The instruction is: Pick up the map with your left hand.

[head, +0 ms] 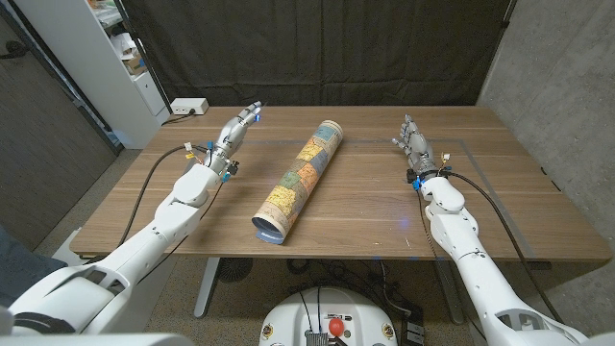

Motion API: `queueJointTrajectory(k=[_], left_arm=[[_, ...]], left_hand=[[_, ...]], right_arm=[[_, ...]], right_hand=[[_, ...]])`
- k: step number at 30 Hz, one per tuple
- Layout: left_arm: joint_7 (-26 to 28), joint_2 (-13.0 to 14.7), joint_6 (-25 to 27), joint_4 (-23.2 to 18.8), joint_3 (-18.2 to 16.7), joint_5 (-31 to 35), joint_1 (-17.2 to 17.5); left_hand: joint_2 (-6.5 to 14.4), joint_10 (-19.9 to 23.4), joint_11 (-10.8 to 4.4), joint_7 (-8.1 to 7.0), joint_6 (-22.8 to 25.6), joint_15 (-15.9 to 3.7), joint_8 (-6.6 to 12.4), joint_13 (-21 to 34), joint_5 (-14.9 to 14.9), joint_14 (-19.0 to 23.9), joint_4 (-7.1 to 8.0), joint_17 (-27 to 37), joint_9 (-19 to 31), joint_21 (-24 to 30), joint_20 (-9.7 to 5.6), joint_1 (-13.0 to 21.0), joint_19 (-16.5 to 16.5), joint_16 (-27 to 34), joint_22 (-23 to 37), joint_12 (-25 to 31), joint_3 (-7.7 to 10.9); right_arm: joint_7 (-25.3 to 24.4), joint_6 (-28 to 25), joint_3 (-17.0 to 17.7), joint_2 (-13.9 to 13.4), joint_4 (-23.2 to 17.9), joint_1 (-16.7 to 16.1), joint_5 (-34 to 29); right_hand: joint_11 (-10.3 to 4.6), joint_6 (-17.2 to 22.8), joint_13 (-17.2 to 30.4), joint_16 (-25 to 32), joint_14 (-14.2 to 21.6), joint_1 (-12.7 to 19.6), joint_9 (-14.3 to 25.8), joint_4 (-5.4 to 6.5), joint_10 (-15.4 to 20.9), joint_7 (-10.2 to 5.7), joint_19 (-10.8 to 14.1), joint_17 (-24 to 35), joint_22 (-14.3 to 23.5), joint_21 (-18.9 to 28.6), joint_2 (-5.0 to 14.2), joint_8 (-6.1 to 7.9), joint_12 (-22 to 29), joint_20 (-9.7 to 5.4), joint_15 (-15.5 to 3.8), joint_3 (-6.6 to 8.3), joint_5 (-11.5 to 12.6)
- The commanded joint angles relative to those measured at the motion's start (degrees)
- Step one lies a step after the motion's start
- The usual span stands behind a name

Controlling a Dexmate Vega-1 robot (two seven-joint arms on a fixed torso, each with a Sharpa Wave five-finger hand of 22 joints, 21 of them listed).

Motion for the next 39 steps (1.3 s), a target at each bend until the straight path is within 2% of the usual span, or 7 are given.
queueJointTrajectory(k=[1, 10, 23, 39], left_arm=[[2.16, 1.35, 0.3, -1.44, 0.94, 3.57, 0.07], [3.88, 1.92, 0.77, -2.64, 1.84, 6.52, -0.19], [8.11, 5.01, 3.75, -8.0, 2.66, 13.38, 0.52], [10.99, 7.65, 2.38, -8.76, 2.01, 16.92, 1.08]], left_hand=[[-0.07, -0.04, -0.34, -0.17, 0.11, -0.34, 0.0, 0.16, 0.19, -0.04, -0.53, 0.21, 0.08, -0.22, 0.23, 0.76, -5.0, -0.08, 0.35, -0.07, 0.13], [-0.01, 0.14, -0.49, -0.34, -0.08, -0.49, -0.11, 0.18, 0.23, 0.03, -1.1, 0.21, 0.1, -0.56, 0.56, 1.43, -4.91, -0.14, 0.36, -0.09, 0.36], [0.06, -0.01, -0.6, -0.51, -0.47, -0.34, -0.25, 0.23, 0.36, -0.04, -2.42, 0.23, 0.13, -1.29, 1.03, 3.03, -4.82, -0.29, 0.38, -0.31, 0.91], [0.01, 0.3, -0.88, -0.85, -0.58, -0.64, -0.27, 0.27, 0.46, 0.41, -3.35, 0.25, 0.16, -1.72, 1.32, 4.06, -4.41, -0.21, 0.4, -0.3, 1.23]], right_arm=[[-0.38, 0.21, -0.07, 0.15, -0.16, -0.22, 0.02], [-0.44, 0.13, 0.13, -0.11, -0.63, -0.41, 0.11], [-0.15, 0.19, 0.34, -0.41, -0.81, -0.55, 0.25], [-1.52, 0.37, 0.23, 0.04, -0.78, -0.87, -0.32]], right_hand=[[0.12, 0.38, 0.21, 0.04, 0.42, 0.24, 0.12, -0.26, 0.26, 0.05, 0.54, 0.15, 0.29, -0.45, 0.23, -0.17, -0.22, -0.05, 0.22, -0.01, 0.58], [0.14, 0.34, 0.22, 0.04, 0.5, 0.24, 0.12, -0.29, 0.29, 0.01, 0.57, 0.1, 0.3, -0.69, 0.24, -0.23, -0.35, -0.03, 0.31, -0.06, 0.61], [0.1, 0.43, 0.23, 0.02, 0.56, 0.27, 0.12, -0.35, 0.36, 0.0, 0.65, 0.03, 0.31, -0.98, 0.27, -0.24, -0.51, 0.03, 0.28, -0.12, 0.65], [0.11, 0.41, 0.24, 0.0, 0.69, 0.35, 0.12, -0.45, 0.39, -0.06, 0.78, -0.07, 0.32, -1.43, 0.31, -0.31, -0.76, 0.09, 0.29, -0.19, 0.7]])
